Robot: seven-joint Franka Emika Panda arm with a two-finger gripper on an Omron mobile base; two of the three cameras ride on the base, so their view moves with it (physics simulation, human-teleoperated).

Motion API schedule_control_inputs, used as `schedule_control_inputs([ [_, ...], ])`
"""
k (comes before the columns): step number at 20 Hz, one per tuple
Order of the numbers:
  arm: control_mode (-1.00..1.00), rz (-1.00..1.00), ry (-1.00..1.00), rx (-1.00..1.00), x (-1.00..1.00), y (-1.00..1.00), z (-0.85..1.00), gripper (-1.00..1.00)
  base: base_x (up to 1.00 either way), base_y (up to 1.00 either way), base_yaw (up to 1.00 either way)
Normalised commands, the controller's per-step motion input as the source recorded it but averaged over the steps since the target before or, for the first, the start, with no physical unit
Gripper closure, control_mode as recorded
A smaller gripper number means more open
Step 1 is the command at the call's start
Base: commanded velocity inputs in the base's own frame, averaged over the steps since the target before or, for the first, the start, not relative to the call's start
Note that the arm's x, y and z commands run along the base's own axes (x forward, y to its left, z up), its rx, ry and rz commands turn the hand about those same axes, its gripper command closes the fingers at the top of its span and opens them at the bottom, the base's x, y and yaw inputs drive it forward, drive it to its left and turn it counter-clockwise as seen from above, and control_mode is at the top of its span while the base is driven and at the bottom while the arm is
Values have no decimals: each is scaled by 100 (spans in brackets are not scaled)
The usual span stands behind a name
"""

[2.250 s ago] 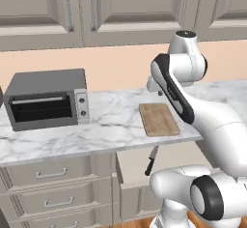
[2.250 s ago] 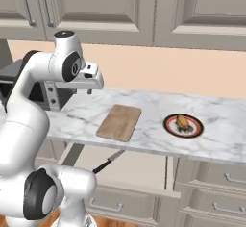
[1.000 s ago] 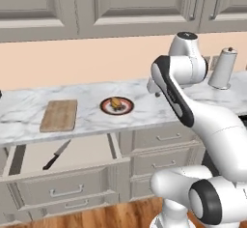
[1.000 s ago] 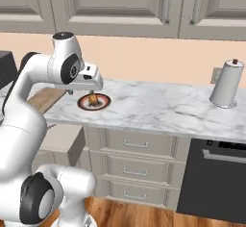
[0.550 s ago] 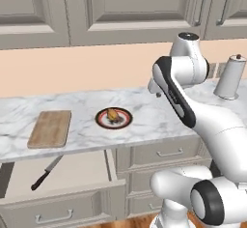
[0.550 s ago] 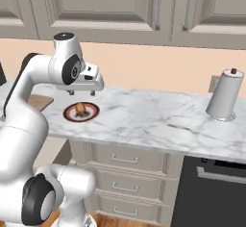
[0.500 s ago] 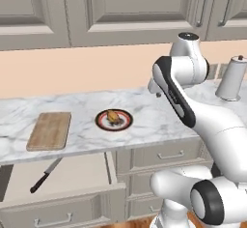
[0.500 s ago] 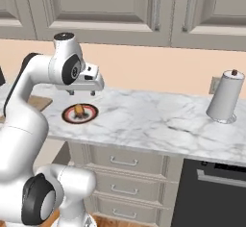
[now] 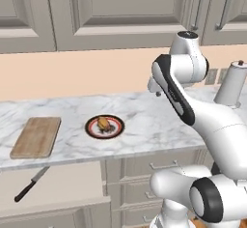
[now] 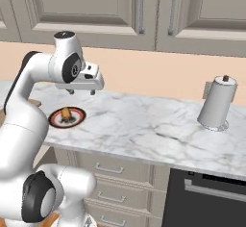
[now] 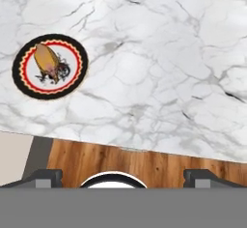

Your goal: Pick up the knife from the drawer and place it on the cutting board. Then place the meat from the plate to the cutting board.

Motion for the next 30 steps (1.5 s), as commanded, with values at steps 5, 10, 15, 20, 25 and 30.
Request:
schedule_control_inputs([
  [5,100,0,0,0,0,0,0,-100,41,-8,-3],
  [10,100,0,0,0,0,0,0,-100,43,-6,-7],
  [15,100,0,0,0,0,0,0,-100,44,-8,-7],
  [20,100,0,0,0,0,0,0,-100,37,-4,-2],
  [25,100,0,0,0,0,0,0,-100,44,-2,0],
  [30,100,0,0,0,0,0,0,-100,6,-1,0],
])
